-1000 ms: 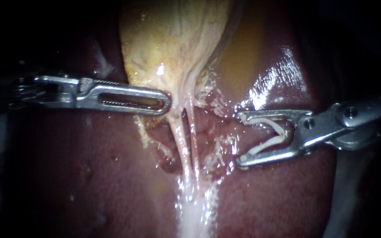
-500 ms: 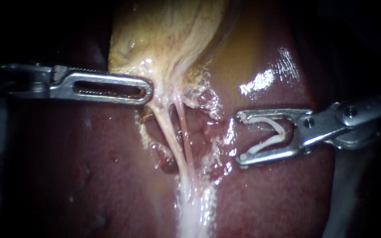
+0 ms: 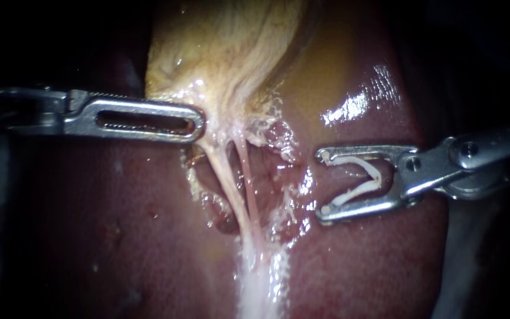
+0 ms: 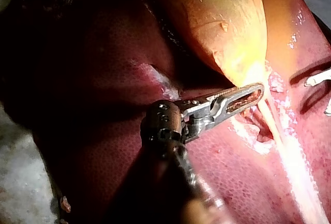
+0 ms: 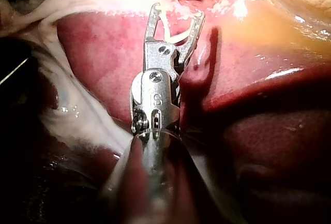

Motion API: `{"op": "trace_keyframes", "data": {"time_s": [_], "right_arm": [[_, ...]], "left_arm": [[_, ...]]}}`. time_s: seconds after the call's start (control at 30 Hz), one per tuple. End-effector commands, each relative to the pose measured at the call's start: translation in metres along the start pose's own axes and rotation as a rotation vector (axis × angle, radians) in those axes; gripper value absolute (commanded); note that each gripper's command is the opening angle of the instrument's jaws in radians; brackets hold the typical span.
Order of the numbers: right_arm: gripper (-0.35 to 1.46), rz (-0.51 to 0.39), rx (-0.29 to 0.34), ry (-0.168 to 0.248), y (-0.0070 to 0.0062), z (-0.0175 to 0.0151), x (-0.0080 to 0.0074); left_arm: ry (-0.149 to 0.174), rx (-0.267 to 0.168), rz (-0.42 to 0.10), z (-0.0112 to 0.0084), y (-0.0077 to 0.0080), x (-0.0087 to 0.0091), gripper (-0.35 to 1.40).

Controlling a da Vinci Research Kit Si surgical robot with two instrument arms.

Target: Grabbing gallbladder

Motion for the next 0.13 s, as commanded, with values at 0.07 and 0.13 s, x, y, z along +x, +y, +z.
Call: {"op": "trace_keyframes", "data": {"time_s": [0.07, 0.13], "right_arm": [[0.49, 0.0, 0.0, 0.0, 0.0, 0.0, 0.0], [0.49, 0.0, 0.0, 0.0, 0.0, 0.0, 0.0]], "left_arm": [[0.0, 0.001, 0.0, 0.0001, -0.0001, 0.0, -0.35], [0.0, 0.001, 0.0, 0.0002, -0.0002, 0.0, -0.35]]}}
